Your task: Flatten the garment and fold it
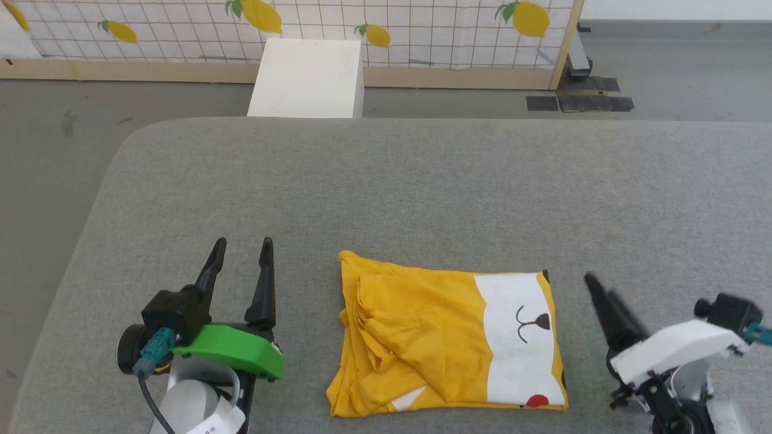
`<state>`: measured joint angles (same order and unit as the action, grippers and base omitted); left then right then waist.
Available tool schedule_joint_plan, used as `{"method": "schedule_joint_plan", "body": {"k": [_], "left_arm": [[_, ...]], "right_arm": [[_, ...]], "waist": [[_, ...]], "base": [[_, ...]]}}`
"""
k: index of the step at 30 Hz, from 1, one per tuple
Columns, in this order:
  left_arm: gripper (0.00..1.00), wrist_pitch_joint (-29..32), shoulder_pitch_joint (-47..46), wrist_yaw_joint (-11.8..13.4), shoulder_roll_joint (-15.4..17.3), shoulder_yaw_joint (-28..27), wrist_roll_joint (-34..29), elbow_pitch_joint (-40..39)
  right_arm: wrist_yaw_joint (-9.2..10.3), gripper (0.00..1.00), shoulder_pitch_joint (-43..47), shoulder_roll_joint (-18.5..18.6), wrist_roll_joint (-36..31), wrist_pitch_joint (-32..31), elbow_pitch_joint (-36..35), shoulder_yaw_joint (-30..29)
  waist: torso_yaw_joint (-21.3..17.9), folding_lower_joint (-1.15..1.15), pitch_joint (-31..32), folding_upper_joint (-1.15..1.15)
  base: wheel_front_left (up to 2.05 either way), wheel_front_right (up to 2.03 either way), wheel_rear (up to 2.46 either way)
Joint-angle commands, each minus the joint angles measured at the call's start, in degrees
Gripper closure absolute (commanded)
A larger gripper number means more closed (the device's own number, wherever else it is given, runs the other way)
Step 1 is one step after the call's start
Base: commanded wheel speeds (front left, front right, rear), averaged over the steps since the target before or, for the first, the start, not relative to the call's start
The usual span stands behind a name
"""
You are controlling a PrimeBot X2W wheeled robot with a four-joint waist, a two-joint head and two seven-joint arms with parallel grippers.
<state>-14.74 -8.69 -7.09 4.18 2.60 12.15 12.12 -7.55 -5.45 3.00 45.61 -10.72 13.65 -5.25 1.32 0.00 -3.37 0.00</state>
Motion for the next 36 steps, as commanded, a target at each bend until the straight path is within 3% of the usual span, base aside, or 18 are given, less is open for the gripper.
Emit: {"method": "schedule_joint_plan", "body": {"k": [1, 7, 17, 19, 20, 22, 25, 29, 36], "left_arm": [[0.00, -0.3, 0.8, -0.4, 0.0, 0.1, -0.3, -0.2], [0.00, -0.3, 1.4, -0.4, 0.2, 0.2, -0.1, -0.1], [0.00, -0.3, 1.4, -0.4, 0.4, 0.3, 0.0, 0.1], [0.00, -0.3, 1.5, -0.4, 0.3, 0.5, 0.0, 0.1], [0.00, -0.3, 1.5, -0.4, 0.4, 0.6, 0.0, 0.2], [0.00, -0.3, 1.5, -0.4, 0.4, 0.7, 0.1, 0.2], [0.00, -0.3, 1.7, -0.4, 0.4, 0.5, 0.1, 0.0], [0.00, -0.3, 1.9, -0.4, 0.4, -0.2, 0.0, -0.5], [0.00, -0.3, 1.4, -0.4, 0.6, -1.1, -0.4, -1.9]], "right_arm": [[0.06, 0.00, 0.5, -0.1, 4.3, -2.1, 1.7, 0.0], [0.06, 0.00, -0.5, -0.1, 15.2, -11.2, 10.6, 0.3], [0.06, 0.00, -5.7, -0.1, 12.0, -19.0, 19.0, 2.4], [0.06, 0.60, -6.5, -0.1, 9.6, -20.9, 19.5, 3.4], [0.06, 0.84, -6.8, -0.1, 8.0, -21.7, 19.5, 3.7], [0.06, 1.00, -7.2, -0.1, 4.7, -22.6, 19.0, 3.8], [0.06, 1.00, -7.4, -0.1, -1.2, -23.5, 16.9, 3.2], [0.06, 1.00, -7.6, 1.0, -13.9, -24.2, 10.8, 3.0], [0.06, 1.00, -9.7, 4.1, -30.3, -27.8, 0.6, 1.5]], "waist": [[0.3, 0.00, 0.1, 0.00], [0.9, 0.00, 0.1, 0.00], [1.4, 0.00, -0.2, 0.00], [1.5, 0.00, -0.2, 0.00], [1.5, 0.00, -0.2, 0.00], [1.5, 0.00, -0.2, 0.00], [1.0, 0.00, -0.3, 0.00], [-0.9, 0.00, -1.1, 0.00], [-7.1, 0.00, -3.7, 0.00]], "base": [[0.00, 0.00, 0.00], [0.00, 0.00, 0.00], [0.00, 0.00, 0.00], [0.00, 0.00, 0.00], [0.00, 0.00, 0.00], [0.00, 0.00, 0.00], [0.00, 0.00, 0.00], [0.00, 0.00, 0.00], [0.00, 0.00, 0.00]]}}
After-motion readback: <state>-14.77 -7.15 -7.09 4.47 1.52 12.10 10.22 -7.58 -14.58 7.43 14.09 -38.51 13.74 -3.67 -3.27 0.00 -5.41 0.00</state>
